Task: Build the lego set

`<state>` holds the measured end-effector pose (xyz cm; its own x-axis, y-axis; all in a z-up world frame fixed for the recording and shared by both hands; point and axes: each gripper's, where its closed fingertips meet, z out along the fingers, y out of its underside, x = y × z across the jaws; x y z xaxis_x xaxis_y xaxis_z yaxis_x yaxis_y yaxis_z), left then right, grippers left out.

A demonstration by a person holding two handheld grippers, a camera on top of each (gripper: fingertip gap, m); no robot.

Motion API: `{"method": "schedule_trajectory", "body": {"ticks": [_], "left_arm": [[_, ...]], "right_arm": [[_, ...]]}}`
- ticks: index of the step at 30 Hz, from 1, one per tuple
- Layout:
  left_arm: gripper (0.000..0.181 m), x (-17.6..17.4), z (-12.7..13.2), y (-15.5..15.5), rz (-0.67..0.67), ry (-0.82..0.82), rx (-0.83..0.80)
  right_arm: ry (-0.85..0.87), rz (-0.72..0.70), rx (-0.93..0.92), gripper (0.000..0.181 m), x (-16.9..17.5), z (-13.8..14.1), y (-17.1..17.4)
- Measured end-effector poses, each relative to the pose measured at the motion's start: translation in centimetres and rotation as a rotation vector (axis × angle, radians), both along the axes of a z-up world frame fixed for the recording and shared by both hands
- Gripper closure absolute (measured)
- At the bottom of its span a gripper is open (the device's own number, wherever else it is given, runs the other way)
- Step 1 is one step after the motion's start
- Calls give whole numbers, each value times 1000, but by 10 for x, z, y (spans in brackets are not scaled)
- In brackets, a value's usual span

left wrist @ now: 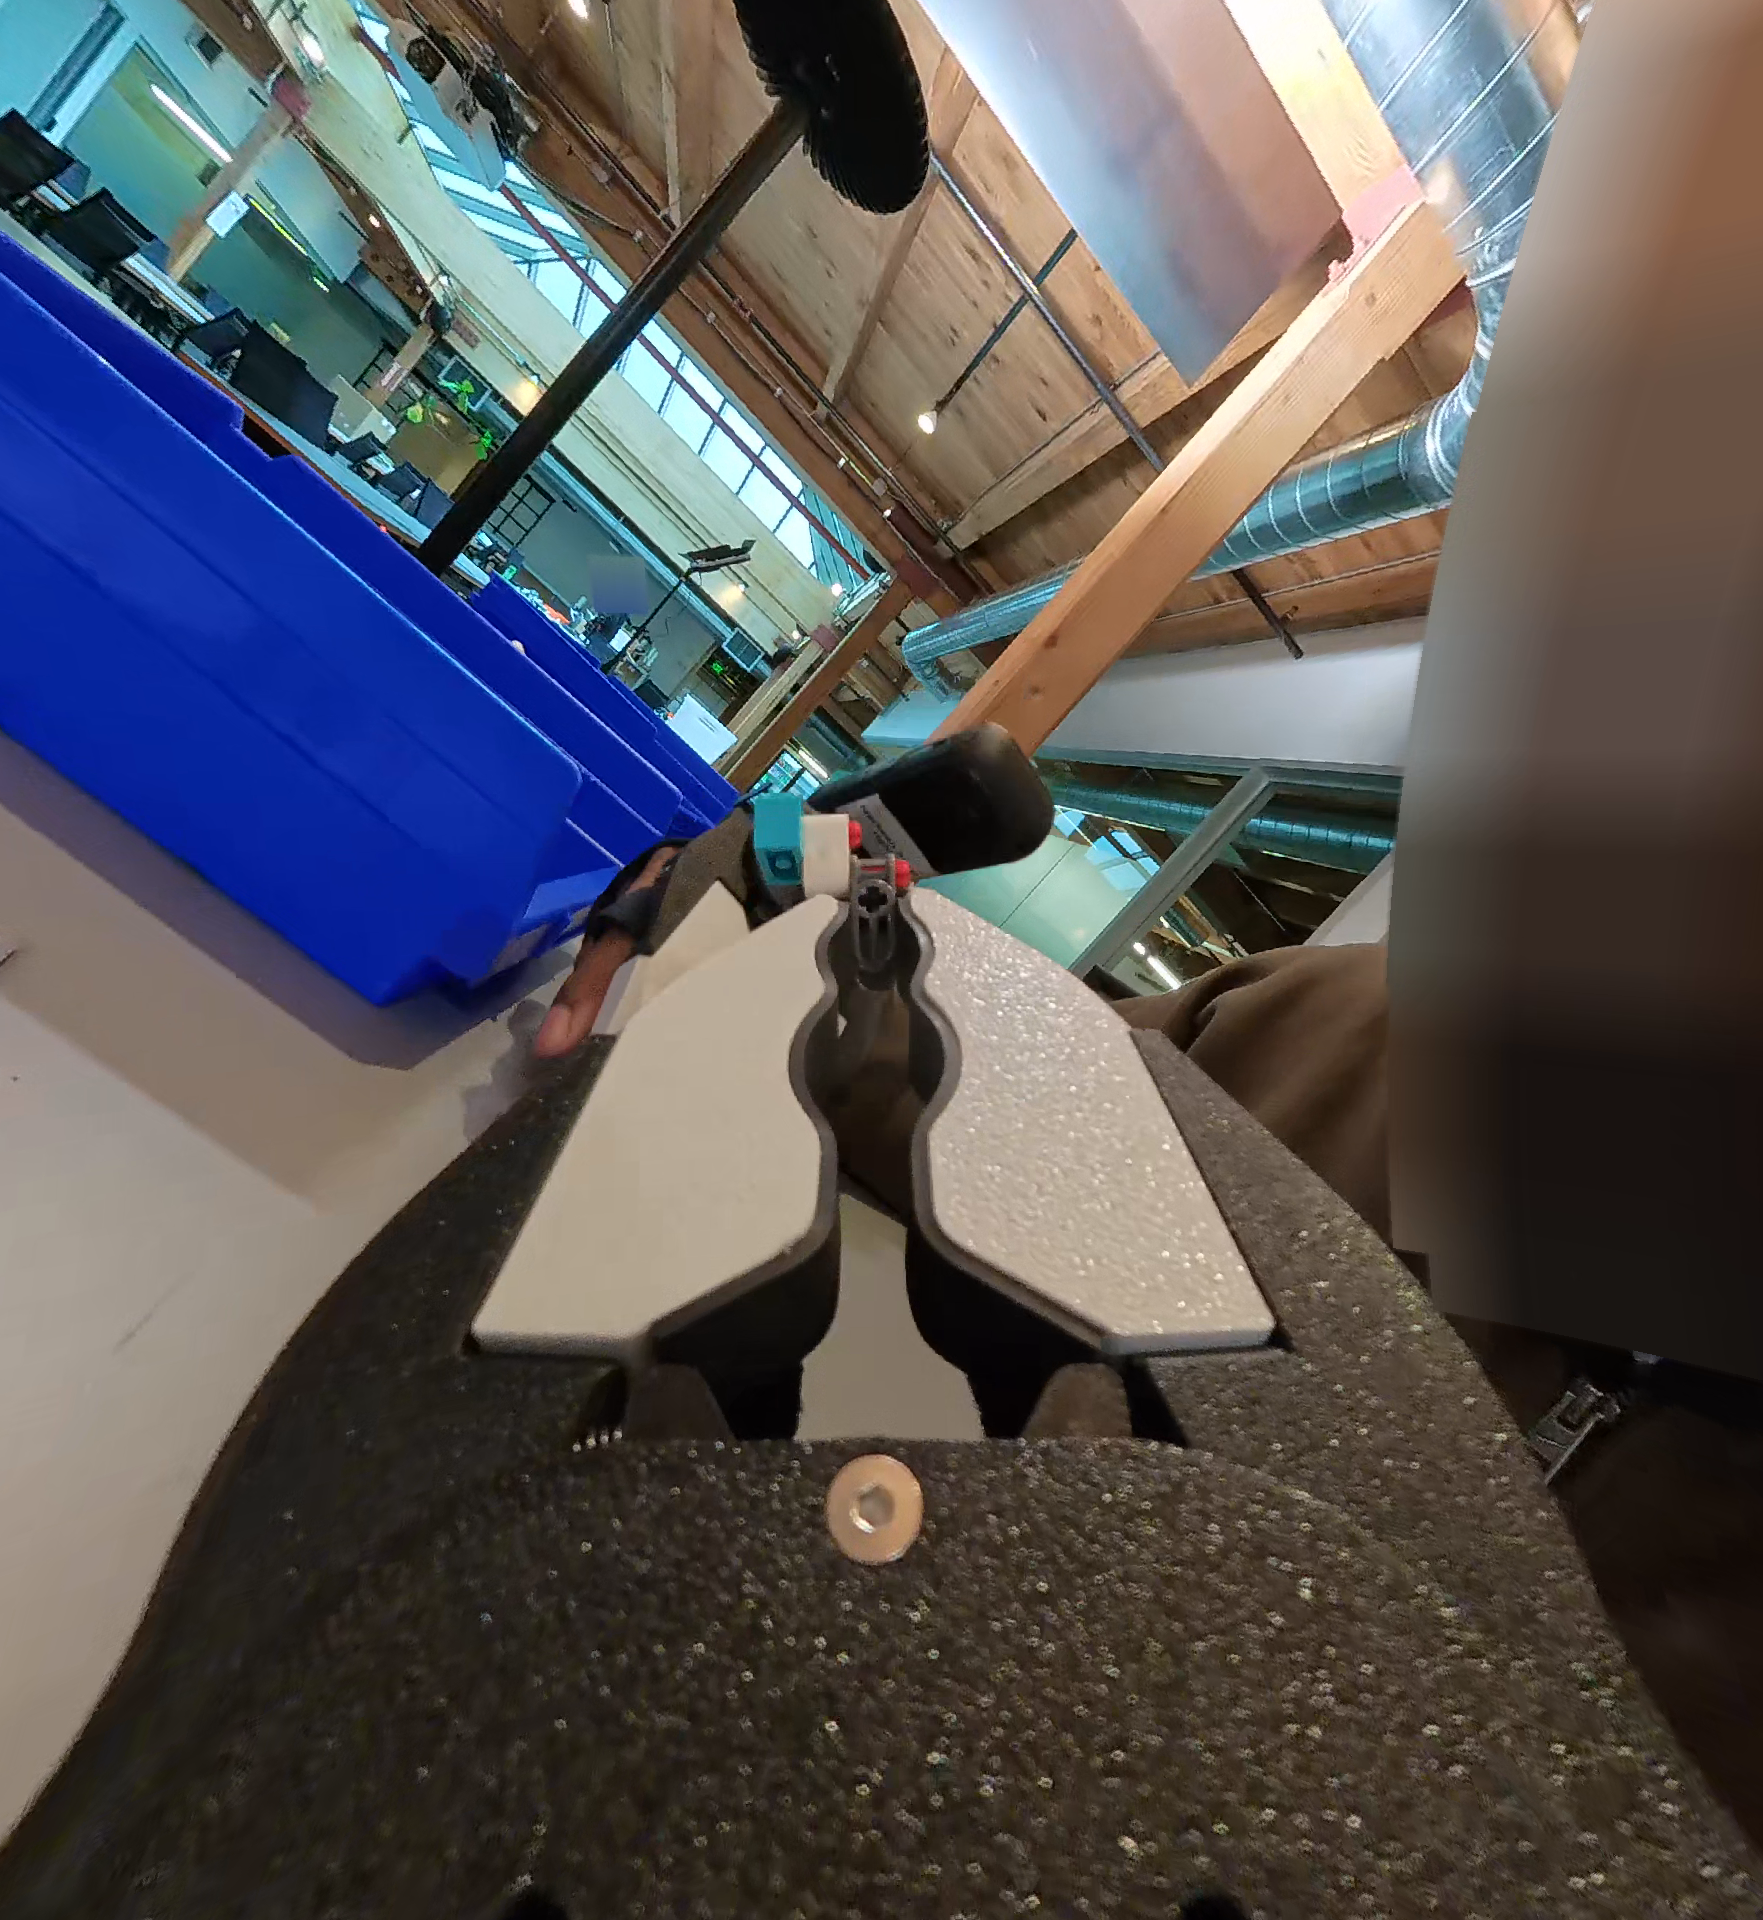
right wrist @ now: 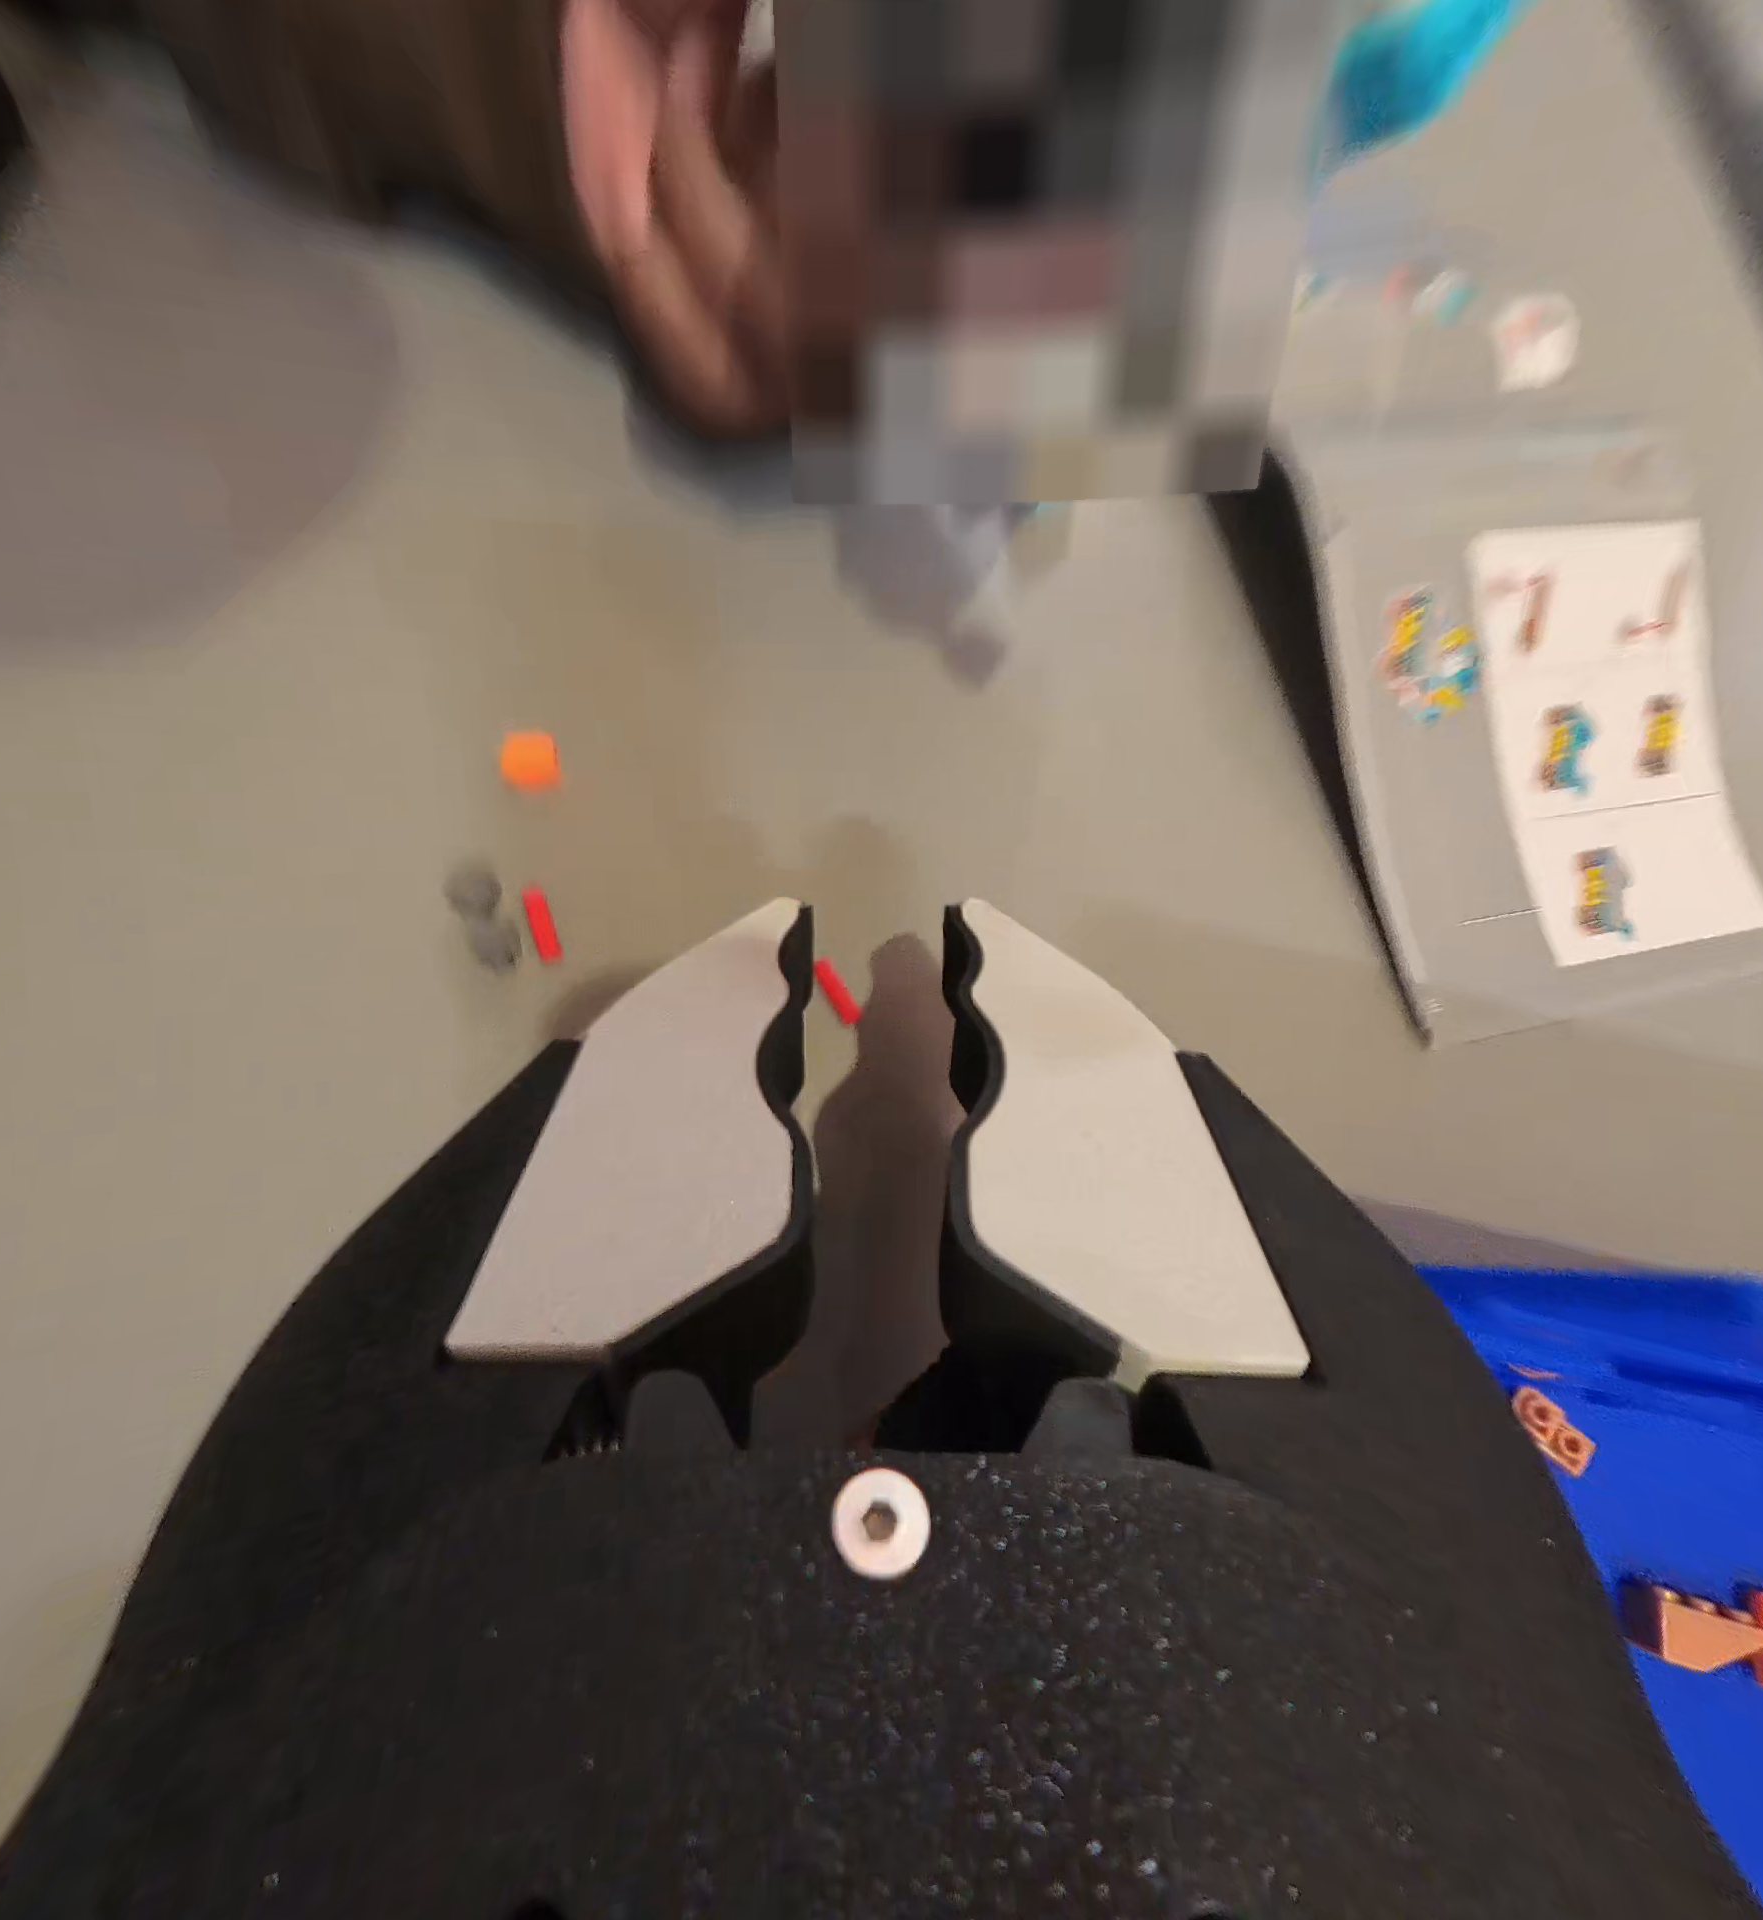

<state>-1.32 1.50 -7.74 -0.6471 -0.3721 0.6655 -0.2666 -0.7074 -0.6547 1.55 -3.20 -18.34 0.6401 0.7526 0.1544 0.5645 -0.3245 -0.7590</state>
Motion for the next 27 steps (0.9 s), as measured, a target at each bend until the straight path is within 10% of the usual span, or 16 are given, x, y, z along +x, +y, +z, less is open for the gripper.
{"method": "schedule_trajectory", "body": {"ticks": [27], "left_arm": [[174, 1, 4, 12, 34, -25, -74]], "right_arm": [[-29, -36, 12, 178, -5, -17, 13]]}}
